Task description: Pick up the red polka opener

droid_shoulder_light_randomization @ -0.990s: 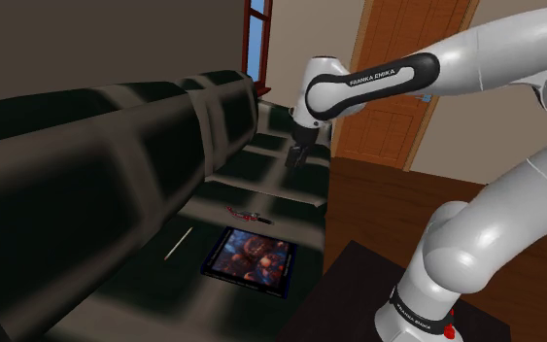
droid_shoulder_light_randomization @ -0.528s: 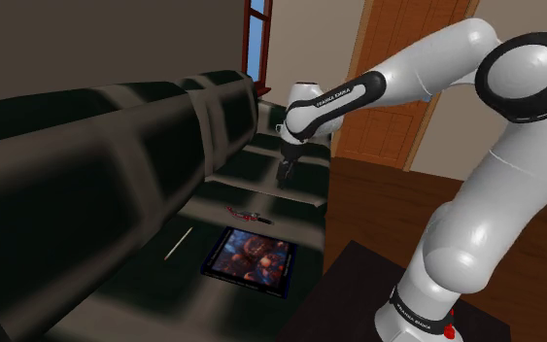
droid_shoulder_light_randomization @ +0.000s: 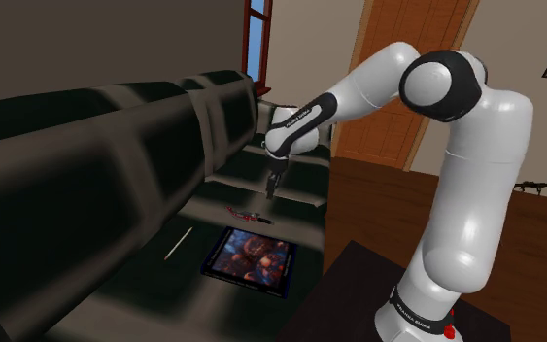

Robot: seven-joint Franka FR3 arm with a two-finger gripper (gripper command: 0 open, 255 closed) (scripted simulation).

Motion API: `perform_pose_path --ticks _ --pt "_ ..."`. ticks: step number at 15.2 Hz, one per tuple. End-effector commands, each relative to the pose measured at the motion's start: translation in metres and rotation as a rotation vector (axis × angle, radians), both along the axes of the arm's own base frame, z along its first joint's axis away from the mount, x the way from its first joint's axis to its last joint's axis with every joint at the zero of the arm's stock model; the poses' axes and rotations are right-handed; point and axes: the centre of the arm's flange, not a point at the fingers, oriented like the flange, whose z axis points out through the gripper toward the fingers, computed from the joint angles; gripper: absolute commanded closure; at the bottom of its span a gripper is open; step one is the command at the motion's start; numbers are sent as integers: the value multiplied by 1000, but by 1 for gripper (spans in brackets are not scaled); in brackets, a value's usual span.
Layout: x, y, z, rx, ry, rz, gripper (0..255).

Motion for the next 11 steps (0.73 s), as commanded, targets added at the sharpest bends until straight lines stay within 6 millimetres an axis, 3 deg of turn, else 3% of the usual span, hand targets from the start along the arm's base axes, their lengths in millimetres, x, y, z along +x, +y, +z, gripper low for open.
perform_pose_path --ticks 1,11 --pt "15 -5 -21 -2 5 32 0" --pt "96 -22 -127 -13 29 182 0"
